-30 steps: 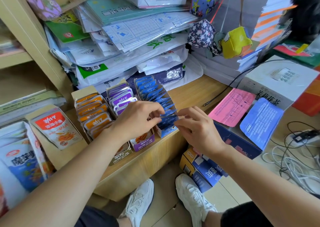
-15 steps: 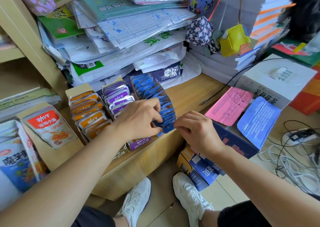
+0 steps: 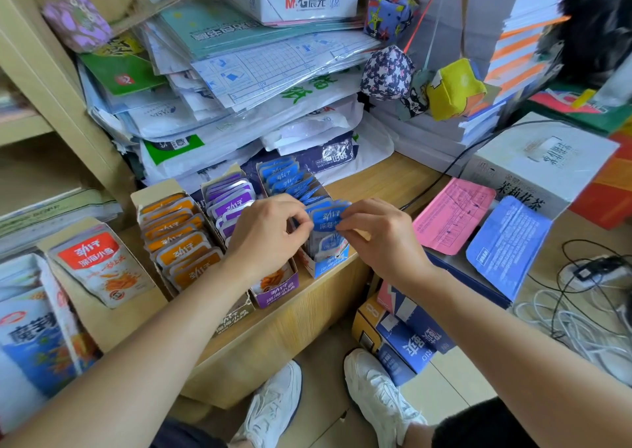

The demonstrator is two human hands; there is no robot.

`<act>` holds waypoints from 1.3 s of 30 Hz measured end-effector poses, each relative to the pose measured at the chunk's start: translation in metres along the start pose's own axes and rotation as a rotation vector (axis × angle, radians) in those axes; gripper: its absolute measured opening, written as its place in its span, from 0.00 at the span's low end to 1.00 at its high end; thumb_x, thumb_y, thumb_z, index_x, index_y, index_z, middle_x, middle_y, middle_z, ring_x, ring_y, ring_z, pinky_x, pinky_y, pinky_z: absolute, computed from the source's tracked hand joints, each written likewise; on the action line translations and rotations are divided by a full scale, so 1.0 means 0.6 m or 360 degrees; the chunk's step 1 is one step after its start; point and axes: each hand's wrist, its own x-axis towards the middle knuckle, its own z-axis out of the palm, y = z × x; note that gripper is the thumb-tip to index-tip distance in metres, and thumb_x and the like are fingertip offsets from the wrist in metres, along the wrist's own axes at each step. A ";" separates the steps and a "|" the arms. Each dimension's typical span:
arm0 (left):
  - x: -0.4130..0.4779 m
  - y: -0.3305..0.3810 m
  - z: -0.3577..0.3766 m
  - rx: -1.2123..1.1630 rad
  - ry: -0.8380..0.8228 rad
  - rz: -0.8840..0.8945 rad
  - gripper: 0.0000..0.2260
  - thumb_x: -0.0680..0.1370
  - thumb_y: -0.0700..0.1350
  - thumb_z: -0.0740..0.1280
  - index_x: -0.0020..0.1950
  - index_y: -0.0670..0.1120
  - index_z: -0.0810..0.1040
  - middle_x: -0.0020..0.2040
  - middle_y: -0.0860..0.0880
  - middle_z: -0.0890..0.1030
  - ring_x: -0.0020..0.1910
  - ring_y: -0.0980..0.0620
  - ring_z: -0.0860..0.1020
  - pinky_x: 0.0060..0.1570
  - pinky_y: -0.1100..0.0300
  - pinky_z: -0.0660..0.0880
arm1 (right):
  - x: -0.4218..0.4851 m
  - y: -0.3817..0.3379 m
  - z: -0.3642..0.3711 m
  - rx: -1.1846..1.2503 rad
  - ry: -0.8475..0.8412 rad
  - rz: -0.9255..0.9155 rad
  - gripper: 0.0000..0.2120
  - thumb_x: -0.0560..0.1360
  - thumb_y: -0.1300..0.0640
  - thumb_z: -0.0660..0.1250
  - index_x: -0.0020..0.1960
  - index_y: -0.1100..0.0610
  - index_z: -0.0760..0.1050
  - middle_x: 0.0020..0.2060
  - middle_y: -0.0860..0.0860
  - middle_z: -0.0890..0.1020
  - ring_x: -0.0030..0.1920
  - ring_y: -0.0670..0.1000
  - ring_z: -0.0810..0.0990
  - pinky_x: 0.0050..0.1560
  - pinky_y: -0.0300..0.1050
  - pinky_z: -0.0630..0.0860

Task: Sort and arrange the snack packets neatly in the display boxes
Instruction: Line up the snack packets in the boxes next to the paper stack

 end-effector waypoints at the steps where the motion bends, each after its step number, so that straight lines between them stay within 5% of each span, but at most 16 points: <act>1: -0.001 0.000 0.004 -0.0018 -0.0001 -0.0034 0.05 0.74 0.43 0.75 0.39 0.47 0.84 0.43 0.55 0.83 0.40 0.55 0.81 0.45 0.53 0.80 | -0.001 0.001 0.005 -0.0041 -0.0046 -0.0020 0.03 0.71 0.64 0.77 0.43 0.59 0.85 0.44 0.52 0.82 0.46 0.52 0.80 0.44 0.49 0.79; 5: -0.006 -0.002 0.005 -0.0048 -0.0001 -0.0055 0.05 0.74 0.43 0.76 0.38 0.47 0.84 0.41 0.56 0.82 0.37 0.60 0.78 0.42 0.54 0.80 | -0.011 0.003 0.013 -0.0012 -0.0136 0.0084 0.09 0.70 0.63 0.78 0.49 0.58 0.84 0.47 0.51 0.79 0.46 0.50 0.79 0.44 0.50 0.80; 10: -0.016 -0.002 -0.008 -0.0077 -0.0135 -0.0024 0.03 0.72 0.47 0.78 0.40 0.50 0.86 0.48 0.57 0.80 0.41 0.60 0.79 0.42 0.56 0.80 | -0.022 -0.011 0.006 0.0360 -0.0076 0.0638 0.29 0.70 0.61 0.78 0.69 0.55 0.73 0.60 0.46 0.77 0.54 0.44 0.79 0.51 0.38 0.81; 14: -0.025 0.000 -0.026 0.0191 -0.0249 0.0074 0.06 0.70 0.51 0.80 0.42 0.53 0.86 0.45 0.57 0.74 0.38 0.56 0.76 0.39 0.56 0.76 | -0.031 -0.023 0.006 0.0431 -0.0020 0.0806 0.22 0.73 0.63 0.75 0.66 0.52 0.79 0.54 0.44 0.83 0.52 0.39 0.82 0.52 0.37 0.81; 21: -0.029 0.010 -0.012 0.0364 -0.0177 0.0172 0.05 0.73 0.49 0.76 0.38 0.52 0.84 0.43 0.57 0.75 0.34 0.57 0.75 0.34 0.57 0.75 | -0.033 -0.020 0.010 0.0354 0.0112 0.0640 0.09 0.74 0.64 0.74 0.53 0.56 0.85 0.50 0.48 0.83 0.46 0.43 0.82 0.47 0.33 0.79; 28: -0.033 -0.002 -0.006 -0.0100 -0.0119 -0.0027 0.06 0.74 0.41 0.75 0.38 0.47 0.82 0.43 0.57 0.80 0.37 0.58 0.79 0.37 0.63 0.78 | -0.033 -0.009 0.008 0.0222 -0.0052 0.0371 0.12 0.79 0.65 0.68 0.60 0.58 0.83 0.47 0.52 0.85 0.47 0.47 0.83 0.45 0.31 0.78; 33: -0.037 0.005 -0.002 -0.0231 -0.0121 -0.0082 0.05 0.74 0.39 0.76 0.41 0.46 0.82 0.43 0.56 0.81 0.38 0.58 0.82 0.40 0.64 0.79 | -0.028 -0.004 -0.002 -0.0178 -0.0186 0.0054 0.16 0.76 0.68 0.69 0.63 0.60 0.81 0.43 0.53 0.83 0.40 0.52 0.83 0.36 0.47 0.81; 39: -0.053 0.013 -0.025 -0.0049 0.0014 0.0063 0.03 0.72 0.41 0.77 0.42 0.48 0.85 0.45 0.55 0.78 0.33 0.57 0.78 0.32 0.58 0.79 | -0.040 -0.016 -0.002 0.0509 0.0005 0.0884 0.11 0.75 0.65 0.72 0.56 0.56 0.80 0.44 0.46 0.85 0.44 0.43 0.84 0.47 0.42 0.82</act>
